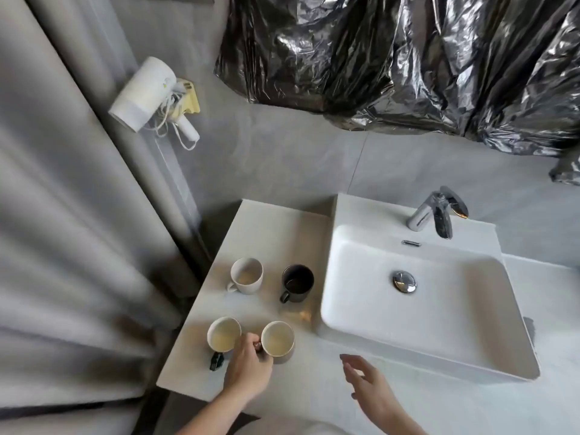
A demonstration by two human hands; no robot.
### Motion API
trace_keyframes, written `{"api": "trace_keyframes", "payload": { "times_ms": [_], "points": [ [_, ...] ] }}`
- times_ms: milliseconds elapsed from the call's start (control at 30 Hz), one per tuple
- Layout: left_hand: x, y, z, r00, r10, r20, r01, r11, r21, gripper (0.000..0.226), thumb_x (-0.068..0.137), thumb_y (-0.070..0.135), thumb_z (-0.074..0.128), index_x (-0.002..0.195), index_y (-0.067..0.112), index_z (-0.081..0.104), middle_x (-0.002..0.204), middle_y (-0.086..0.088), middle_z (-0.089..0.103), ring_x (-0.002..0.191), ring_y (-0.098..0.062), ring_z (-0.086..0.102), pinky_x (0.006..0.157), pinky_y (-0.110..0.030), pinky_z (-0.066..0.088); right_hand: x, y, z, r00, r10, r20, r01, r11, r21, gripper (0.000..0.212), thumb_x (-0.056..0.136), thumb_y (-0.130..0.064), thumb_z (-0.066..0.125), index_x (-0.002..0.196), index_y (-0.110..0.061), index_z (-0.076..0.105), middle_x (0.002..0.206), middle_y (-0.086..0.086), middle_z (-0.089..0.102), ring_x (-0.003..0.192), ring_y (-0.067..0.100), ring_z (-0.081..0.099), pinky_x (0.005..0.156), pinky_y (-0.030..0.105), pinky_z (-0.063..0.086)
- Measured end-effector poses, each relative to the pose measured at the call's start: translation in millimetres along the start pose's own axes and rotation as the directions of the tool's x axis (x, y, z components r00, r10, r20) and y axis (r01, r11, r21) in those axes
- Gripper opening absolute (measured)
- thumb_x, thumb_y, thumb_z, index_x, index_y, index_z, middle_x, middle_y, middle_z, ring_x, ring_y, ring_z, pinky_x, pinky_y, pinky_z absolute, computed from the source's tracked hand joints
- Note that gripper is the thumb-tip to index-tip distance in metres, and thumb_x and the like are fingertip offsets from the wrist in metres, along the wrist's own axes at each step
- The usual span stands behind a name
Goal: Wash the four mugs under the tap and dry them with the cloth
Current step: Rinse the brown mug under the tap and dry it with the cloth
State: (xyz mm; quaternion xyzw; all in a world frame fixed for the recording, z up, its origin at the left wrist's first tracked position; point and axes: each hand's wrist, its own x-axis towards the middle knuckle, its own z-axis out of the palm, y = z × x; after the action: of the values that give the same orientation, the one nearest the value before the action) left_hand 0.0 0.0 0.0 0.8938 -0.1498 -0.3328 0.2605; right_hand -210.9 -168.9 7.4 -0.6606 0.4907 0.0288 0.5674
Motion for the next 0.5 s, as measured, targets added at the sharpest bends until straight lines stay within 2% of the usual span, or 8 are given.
{"api": "trace_keyframes", "payload": {
  "times_ms": [133, 200, 267, 367, 433, 500],
  "points": [
    [7, -7, 5, 0.999, -0.006, 0.039, 0.002, 0.994, 0.106, 0.012, 0.105, 0.029, 0.050, 0.113, 0.021, 0.051, 0.114, 0.001, 0.059, 0.094, -0.024, 0.061, 0.072, -0.035, 0.044, -4, 0, 6, 0.999, 0.039, 0.019, -0.040, 0.999, 0.017, 0.021, 0.103, -0.023, 0.061, 0.119, -0.033, 0.070, 0.121, -0.006, 0.072, 0.104, 0.007, 0.069, 0.099, 0.038, 0.055],
    [11, -13, 9, 0.997, 0.004, 0.072, -0.013, 0.992, 0.122, 0.014, 0.107, 0.031, 0.047, 0.105, 0.018, 0.053, 0.108, -0.001, 0.061, 0.096, -0.025, 0.061, 0.074, -0.035, 0.045, -6, 3, 7, 0.999, 0.045, 0.013, -0.045, 0.999, 0.009, 0.023, 0.103, -0.023, 0.060, 0.122, -0.031, 0.069, 0.124, -0.007, 0.070, 0.105, 0.008, 0.069, 0.097, 0.036, 0.055],
    [11, -16, 14, 0.991, 0.023, 0.131, -0.038, 0.993, 0.112, 0.020, 0.108, 0.031, 0.048, 0.093, 0.019, 0.053, 0.094, 0.000, 0.061, 0.089, -0.023, 0.057, 0.072, -0.034, 0.041, -10, 5, 7, 0.999, 0.044, 0.015, -0.044, 0.999, -0.006, 0.024, 0.104, -0.023, 0.059, 0.125, -0.030, 0.069, 0.126, -0.008, 0.069, 0.105, 0.009, 0.069, 0.095, 0.035, 0.054],
    [8, -20, 23, 0.982, -0.013, 0.190, 0.039, 0.990, -0.135, 0.029, 0.104, 0.028, 0.056, 0.077, 0.016, 0.056, 0.073, 0.003, 0.062, 0.070, -0.019, 0.054, 0.068, -0.037, 0.044, -11, 11, 7, 0.998, 0.053, 0.027, -0.052, 0.998, -0.020, 0.023, 0.104, -0.025, 0.058, 0.124, -0.033, 0.067, 0.129, -0.008, 0.068, 0.103, 0.008, 0.068, 0.091, 0.032, 0.054],
    [1, -20, 25, 0.987, -0.018, 0.163, 0.059, 0.967, -0.249, 0.033, 0.103, 0.026, 0.059, 0.072, 0.016, 0.060, 0.074, 0.000, 0.068, 0.071, -0.021, 0.058, 0.070, -0.038, 0.047, -14, 13, 5, 0.998, 0.045, 0.036, -0.045, 0.999, -0.014, 0.022, 0.104, -0.028, 0.057, 0.122, -0.038, 0.065, 0.131, -0.009, 0.067, 0.101, 0.007, 0.068, 0.090, 0.031, 0.054],
    [-14, -13, 20, 0.991, 0.023, 0.135, 0.016, 0.959, -0.282, 0.036, 0.104, 0.023, 0.060, 0.068, 0.022, 0.062, 0.076, -0.002, 0.071, 0.074, -0.021, 0.060, 0.069, -0.036, 0.045, -17, 12, -1, 0.999, 0.017, 0.032, -0.016, 1.000, -0.017, 0.022, 0.104, -0.030, 0.057, 0.122, -0.039, 0.064, 0.131, -0.013, 0.066, 0.102, 0.005, 0.069, 0.094, 0.033, 0.056]
  ]
}}
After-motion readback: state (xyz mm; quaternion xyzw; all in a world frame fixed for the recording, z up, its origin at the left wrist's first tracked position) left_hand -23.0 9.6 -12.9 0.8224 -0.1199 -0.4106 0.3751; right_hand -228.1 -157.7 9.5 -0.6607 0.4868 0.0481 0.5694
